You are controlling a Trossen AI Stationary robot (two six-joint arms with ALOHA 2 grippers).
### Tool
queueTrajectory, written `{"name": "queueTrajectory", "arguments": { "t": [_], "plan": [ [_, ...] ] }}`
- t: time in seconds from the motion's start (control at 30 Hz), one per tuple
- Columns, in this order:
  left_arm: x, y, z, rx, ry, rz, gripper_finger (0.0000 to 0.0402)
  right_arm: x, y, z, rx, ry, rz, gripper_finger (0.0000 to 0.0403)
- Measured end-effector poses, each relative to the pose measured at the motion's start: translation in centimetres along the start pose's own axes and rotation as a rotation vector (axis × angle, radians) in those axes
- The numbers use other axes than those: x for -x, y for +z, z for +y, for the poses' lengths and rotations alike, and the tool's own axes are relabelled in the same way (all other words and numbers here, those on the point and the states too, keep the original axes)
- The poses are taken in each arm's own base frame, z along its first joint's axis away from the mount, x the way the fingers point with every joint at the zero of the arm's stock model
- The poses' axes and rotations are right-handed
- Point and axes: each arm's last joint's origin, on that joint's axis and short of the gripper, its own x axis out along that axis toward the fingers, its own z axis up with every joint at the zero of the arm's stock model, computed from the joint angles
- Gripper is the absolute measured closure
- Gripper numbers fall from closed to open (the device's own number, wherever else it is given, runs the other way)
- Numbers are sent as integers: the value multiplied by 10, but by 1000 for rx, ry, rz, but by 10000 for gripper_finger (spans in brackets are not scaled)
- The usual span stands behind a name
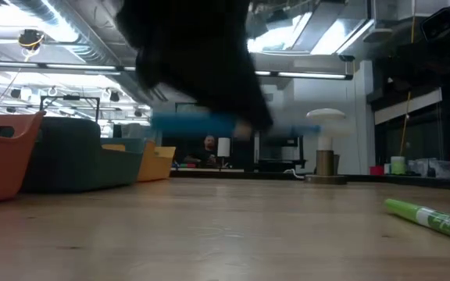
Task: Pick & Place Markers
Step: Put the light blue marker pen into the orange bin
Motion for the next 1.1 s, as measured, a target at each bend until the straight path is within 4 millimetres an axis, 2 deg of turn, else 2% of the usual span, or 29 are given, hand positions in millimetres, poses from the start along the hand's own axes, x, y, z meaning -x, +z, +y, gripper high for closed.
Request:
{"name": "queueTrajectory", "arguments": {
  "t": [0.33,0.53,0.87,1.1],
  "plan": [
    [64,39,16,59,147,-301,377,0,0,0,0,0,0,233],
    [99,59,25,117,165,-426,377,0,0,0,0,0,0,233],
    [130,75,39,245,249,-602,377,0,0,0,0,0,0,233],
    [140,72,35,306,272,-678,376,0,0,0,0,0,0,233]
  ]
}}
